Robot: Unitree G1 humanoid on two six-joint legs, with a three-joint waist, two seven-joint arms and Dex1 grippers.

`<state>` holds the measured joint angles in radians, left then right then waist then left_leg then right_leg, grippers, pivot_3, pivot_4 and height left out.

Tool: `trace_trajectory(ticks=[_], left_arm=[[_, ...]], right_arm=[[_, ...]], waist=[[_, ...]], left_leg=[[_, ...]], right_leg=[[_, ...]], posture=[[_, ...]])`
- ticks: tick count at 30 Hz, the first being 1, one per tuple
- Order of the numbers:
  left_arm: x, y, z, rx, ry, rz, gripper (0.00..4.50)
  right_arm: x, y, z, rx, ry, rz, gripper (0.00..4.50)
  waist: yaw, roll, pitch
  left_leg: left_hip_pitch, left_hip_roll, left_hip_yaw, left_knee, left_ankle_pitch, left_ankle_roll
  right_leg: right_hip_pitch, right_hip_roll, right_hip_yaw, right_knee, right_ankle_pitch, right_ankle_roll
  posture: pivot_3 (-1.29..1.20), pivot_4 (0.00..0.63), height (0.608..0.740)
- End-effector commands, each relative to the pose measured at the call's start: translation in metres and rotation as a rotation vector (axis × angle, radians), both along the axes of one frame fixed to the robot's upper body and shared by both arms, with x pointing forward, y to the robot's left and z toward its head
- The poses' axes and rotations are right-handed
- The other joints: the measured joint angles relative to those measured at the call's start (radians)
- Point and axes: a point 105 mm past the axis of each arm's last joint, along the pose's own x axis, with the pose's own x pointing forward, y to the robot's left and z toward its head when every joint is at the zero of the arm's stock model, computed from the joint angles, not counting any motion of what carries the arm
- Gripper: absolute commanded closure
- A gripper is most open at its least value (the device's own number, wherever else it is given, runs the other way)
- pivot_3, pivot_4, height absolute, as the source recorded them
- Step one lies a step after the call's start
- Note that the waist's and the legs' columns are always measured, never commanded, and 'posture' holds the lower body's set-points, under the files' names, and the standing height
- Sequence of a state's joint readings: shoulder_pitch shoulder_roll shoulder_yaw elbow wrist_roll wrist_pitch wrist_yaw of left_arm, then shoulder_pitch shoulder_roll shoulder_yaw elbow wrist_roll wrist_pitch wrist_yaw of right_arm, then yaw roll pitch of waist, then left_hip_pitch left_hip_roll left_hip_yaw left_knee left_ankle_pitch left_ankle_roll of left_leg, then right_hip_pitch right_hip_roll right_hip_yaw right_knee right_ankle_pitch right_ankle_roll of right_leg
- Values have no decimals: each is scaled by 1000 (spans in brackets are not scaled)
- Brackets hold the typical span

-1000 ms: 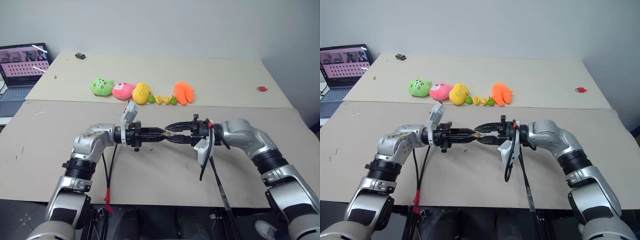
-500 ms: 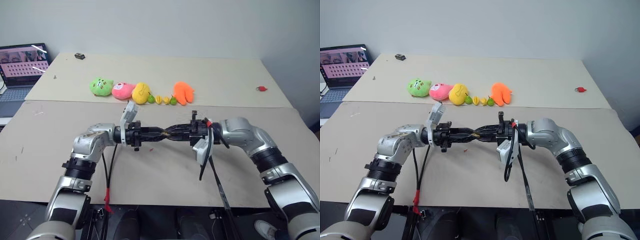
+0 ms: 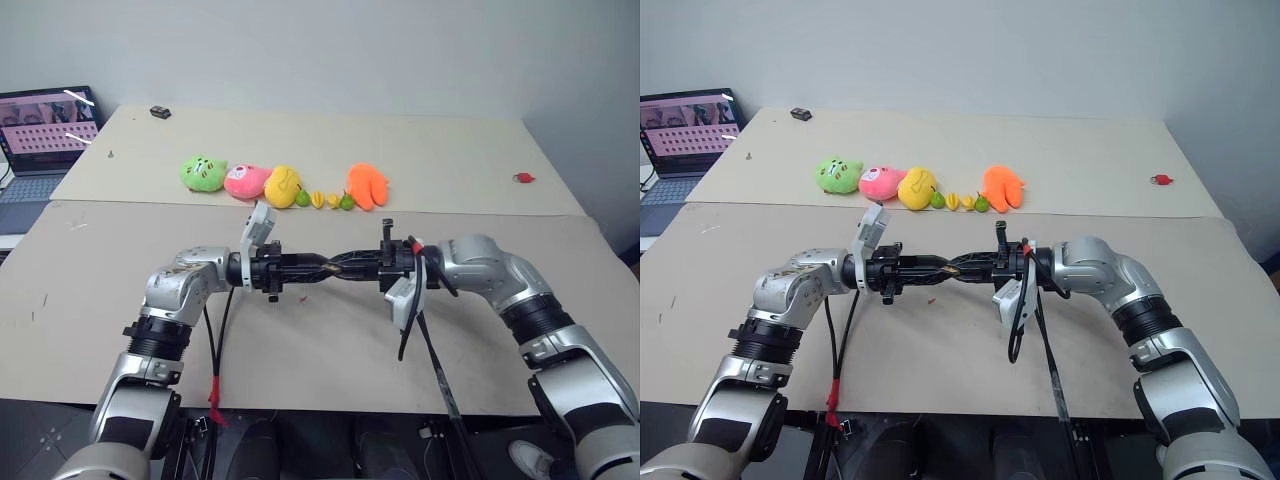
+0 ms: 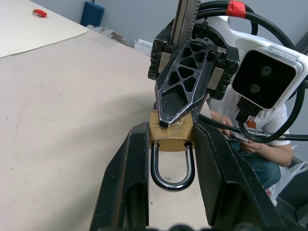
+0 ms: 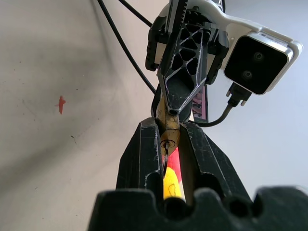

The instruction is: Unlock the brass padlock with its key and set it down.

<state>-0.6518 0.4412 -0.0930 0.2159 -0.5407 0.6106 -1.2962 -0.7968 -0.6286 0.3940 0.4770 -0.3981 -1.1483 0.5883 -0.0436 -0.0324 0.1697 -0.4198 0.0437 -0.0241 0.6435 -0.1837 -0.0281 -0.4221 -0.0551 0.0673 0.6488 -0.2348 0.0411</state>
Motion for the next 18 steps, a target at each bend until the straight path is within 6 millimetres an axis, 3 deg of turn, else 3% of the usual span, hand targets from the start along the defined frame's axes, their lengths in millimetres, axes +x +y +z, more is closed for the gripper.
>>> trace_trajectory(ticks=[1,2,5,6,7,8,10,18], left_arm=[[-1,2,0,3,14,-10,3177],[-3,2,2,-14,32,-24,2670],[3,0,3,-1,12,6,1712],[4,-1,5,-4,1,13,1712],[5,-1,6,-9,-5,15,1047],[5,-1,7,-14,-6,15,944],[5,2,9,-13,-23,24,158],[-4,33,10,-37,-17,110,158]], right_arm=[[-3,0,13,45,-46,12,4404],[-2,0,13,44,-46,11,4404],[-2,-1,12,43,-46,8,4404],[-2,-1,11,42,-45,6,4404],[-2,-1,11,42,-45,5,4404],[-2,-1,11,41,-45,4,4404],[0,-3,11,41,-44,-7,4404],[13,-23,9,25,-49,-100,4404]], waist=[[0,0,0],[0,0,0],[0,0,0],[0,0,0],[0,0,0],[0,0,0],[0,0,0],[-4,0,0]], left_leg=[[0,0,0,0,0,0],[0,0,0,0,0,0],[0,0,0,0,0,0],[0,0,0,0,0,0],[0,0,0,0,0,0],[0,0,0,0,0,0],[0,0,0,0,0,0],[0,0,0,0,0,0]], right_leg=[[0,0,0,0,0,0],[0,0,0,0,0,0],[0,0,0,0,0,0],[0,0,0,0,0,0],[0,0,0,0,0,0],[0,0,0,0,0,0],[0,0,0,0,0,0],[0,0,0,0,0,0]], posture=[[0,150,722],[0,150,722],[0,150,722],[0,150,722],[0,150,722],[0,150,722],[0,150,722],[0,150,722]])
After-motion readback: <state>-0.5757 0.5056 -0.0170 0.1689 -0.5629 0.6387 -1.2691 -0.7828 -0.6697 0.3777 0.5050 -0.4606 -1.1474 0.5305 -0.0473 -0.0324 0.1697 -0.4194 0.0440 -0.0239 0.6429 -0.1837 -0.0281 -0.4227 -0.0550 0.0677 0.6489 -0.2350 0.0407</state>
